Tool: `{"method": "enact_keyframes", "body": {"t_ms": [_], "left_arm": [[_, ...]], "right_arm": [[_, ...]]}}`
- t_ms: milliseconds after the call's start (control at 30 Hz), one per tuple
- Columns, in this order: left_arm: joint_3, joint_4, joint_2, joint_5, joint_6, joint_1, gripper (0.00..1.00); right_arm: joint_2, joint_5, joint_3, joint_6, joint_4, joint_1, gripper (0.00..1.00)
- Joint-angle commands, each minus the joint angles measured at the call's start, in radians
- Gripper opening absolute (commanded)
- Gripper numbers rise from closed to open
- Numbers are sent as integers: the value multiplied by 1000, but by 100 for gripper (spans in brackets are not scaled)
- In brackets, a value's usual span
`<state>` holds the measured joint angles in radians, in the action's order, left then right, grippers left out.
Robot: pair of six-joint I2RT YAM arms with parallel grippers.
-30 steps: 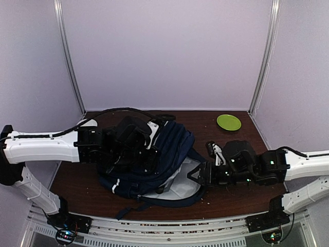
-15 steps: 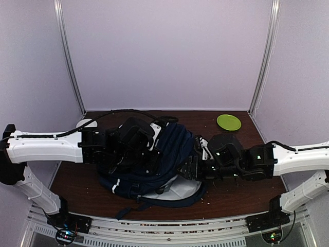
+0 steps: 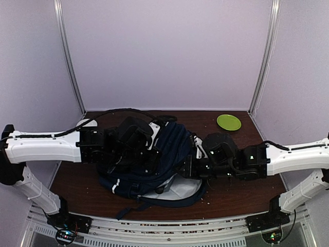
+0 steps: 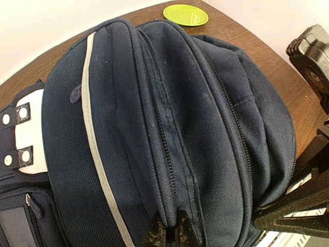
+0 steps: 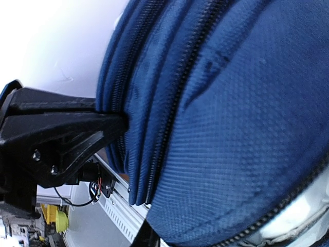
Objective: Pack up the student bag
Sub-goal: Adjust the student bag at the center of the board.
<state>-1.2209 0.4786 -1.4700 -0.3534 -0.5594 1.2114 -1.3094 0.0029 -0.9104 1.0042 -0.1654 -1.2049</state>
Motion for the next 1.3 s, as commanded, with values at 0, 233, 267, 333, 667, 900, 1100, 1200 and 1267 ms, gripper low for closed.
{"method": "enact_keyframes", "body": {"t_ms": [0, 233, 267, 333, 667, 900, 1100, 1200, 1267], "left_arm": [[-5, -40, 78, -61, 4, -16, 0], [4, -16, 160, -75, -5, -16, 0], [7, -16, 172, -77, -3, -16, 0], [12, -16, 196, -83, -2, -16, 0], [39, -14, 220, -80, -8, -16, 0], [49, -15, 224, -63, -7, -16, 0], [144, -16, 293, -42, -4, -16, 0], [207, -10, 361, -42, -4, -16, 0], [246, -13, 411, -43, -9, -16, 0]], "right_arm": [[25, -59, -3, -104, 103, 0, 10], [51, -58, 75, -180, 49, 2, 4], [53, -51, 92, -175, 44, 2, 4], [66, -35, 129, -156, 43, 2, 4], [195, -48, 194, -176, 110, 3, 42], [230, -25, 217, -175, 287, 2, 53], [333, 140, 288, -128, 415, 14, 58], [357, 193, 296, -110, 360, 32, 59], [359, 210, 316, -91, 342, 55, 59]]}}
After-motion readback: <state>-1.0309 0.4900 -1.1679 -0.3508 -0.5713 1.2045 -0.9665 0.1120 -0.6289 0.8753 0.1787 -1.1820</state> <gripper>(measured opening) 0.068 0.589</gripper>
